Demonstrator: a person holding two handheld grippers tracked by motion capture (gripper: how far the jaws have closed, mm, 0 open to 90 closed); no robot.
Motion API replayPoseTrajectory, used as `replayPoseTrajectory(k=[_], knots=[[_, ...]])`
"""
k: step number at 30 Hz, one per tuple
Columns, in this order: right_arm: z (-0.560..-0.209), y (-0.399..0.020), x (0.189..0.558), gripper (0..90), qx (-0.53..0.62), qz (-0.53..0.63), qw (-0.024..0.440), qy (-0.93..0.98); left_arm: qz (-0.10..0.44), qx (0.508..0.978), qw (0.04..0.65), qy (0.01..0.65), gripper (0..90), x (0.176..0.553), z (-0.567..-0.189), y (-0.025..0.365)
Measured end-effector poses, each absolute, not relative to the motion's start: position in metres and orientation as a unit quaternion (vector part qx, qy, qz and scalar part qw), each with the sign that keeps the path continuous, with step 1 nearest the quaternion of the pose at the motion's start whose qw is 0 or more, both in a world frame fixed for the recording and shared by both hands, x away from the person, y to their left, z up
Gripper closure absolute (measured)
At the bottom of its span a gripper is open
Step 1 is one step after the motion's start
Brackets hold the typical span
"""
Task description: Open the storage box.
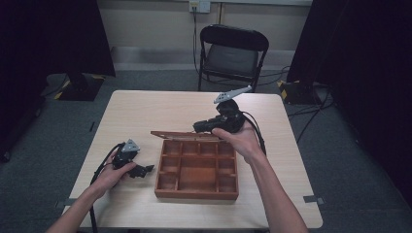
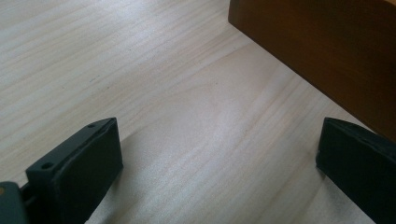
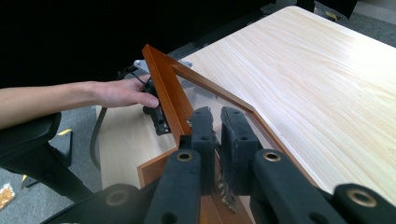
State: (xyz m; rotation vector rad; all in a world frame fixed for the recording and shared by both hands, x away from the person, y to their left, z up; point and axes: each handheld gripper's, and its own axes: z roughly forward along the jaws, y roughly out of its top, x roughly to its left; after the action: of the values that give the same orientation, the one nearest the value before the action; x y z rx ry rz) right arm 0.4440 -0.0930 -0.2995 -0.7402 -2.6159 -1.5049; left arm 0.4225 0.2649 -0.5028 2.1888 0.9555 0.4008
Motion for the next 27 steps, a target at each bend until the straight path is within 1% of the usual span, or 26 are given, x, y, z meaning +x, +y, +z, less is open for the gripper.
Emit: replayPoseTrajectory(k=[27], knots=[[-0.2953,-0.0928,0.4522,83.7,-0.245,-0.481,0.022,-0.842,0.155,0.846,0.352,0.369,0.0,0.4225,-0.5029,0.2649]])
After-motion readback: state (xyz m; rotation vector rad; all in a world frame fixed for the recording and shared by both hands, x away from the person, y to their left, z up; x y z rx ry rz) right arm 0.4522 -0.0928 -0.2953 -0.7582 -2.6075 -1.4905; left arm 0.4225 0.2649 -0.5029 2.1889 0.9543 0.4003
